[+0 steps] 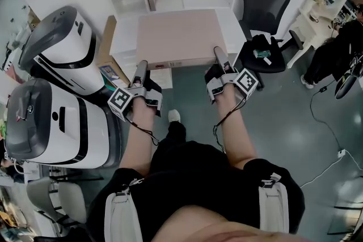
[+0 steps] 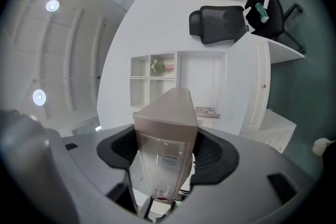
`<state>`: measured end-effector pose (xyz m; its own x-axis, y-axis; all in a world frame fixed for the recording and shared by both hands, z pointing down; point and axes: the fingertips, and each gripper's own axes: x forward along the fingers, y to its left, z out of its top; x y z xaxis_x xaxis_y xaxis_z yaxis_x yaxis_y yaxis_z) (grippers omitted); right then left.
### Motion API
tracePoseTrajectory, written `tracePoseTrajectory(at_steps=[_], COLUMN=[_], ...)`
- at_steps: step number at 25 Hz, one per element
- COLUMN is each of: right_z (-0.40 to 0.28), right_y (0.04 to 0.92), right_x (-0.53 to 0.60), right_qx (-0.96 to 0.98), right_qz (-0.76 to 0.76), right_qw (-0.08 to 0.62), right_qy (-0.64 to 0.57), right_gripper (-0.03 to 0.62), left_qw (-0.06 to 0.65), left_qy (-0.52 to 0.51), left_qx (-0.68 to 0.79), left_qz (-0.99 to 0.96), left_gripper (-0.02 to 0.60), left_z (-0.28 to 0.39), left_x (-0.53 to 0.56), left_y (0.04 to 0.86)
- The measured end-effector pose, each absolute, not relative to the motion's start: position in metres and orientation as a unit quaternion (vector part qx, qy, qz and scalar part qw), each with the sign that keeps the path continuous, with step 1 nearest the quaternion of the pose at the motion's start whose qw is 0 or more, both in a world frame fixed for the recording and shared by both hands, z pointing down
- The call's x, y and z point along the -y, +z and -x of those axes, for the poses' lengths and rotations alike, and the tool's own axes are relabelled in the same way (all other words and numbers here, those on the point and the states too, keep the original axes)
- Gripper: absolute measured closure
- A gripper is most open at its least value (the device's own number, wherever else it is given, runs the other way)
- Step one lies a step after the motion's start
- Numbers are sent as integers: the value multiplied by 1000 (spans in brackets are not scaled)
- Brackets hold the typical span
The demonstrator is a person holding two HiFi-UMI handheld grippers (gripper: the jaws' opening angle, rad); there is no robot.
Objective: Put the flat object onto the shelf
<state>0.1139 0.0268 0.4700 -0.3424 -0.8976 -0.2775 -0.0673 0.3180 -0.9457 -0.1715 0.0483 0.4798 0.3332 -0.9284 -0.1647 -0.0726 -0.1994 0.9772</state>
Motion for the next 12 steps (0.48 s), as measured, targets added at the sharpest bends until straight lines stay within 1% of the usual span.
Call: tracePoseTrajectory(at_steps=[6, 12], right_z=[-103, -95], right_y=[468, 461], right_x=[32, 116], right_qx=[-683, -684], right_qz=[347, 353], right_qw=[449, 443], right_qy=[-460, -460], right_gripper=[303, 301], left_qw=[495, 495], left_qy=[-434, -437], left_qx=[387, 383], left_qz=[-645, -646], left_gripper=[324, 325], left_z=[178, 185], left_x=[6, 90], left_y=[474, 465])
